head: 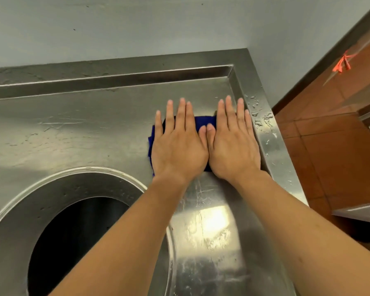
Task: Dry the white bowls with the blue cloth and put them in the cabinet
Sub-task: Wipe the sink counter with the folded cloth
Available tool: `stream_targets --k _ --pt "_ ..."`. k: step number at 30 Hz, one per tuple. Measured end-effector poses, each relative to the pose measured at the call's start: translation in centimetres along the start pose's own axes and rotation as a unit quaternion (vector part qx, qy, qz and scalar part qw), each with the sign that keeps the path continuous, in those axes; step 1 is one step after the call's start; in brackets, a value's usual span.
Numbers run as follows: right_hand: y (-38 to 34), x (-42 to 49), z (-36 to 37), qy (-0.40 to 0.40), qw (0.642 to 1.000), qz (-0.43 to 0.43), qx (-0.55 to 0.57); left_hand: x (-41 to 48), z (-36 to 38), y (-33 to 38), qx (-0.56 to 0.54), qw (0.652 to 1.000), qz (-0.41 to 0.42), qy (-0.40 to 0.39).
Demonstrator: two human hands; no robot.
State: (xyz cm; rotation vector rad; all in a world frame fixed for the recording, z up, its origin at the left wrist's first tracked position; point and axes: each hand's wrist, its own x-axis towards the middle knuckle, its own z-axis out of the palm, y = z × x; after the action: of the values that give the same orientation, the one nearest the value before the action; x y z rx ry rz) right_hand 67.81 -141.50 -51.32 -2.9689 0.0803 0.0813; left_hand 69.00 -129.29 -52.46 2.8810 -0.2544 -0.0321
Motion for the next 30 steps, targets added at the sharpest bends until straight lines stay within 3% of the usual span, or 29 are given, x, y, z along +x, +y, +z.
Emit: stream_targets --k 9,14,30 --pt "-0.5 7.0 0.5 0.043 0.999 0.000 -0.018 6.5 0.1 -1.6 0.026 0.999 0.010 0.034" --pt "-0.3 6.8 0.4 0.025 0.999 -0.018 -0.014 5.8 0.1 -1.6 0.038 0.999 0.011 0.037" --pt "1.8 -10.4 0.4 -0.041 0.997 -0.051 0.035 -10.6 0.7 1.0 -0.029 0.999 0.035 -0.014"
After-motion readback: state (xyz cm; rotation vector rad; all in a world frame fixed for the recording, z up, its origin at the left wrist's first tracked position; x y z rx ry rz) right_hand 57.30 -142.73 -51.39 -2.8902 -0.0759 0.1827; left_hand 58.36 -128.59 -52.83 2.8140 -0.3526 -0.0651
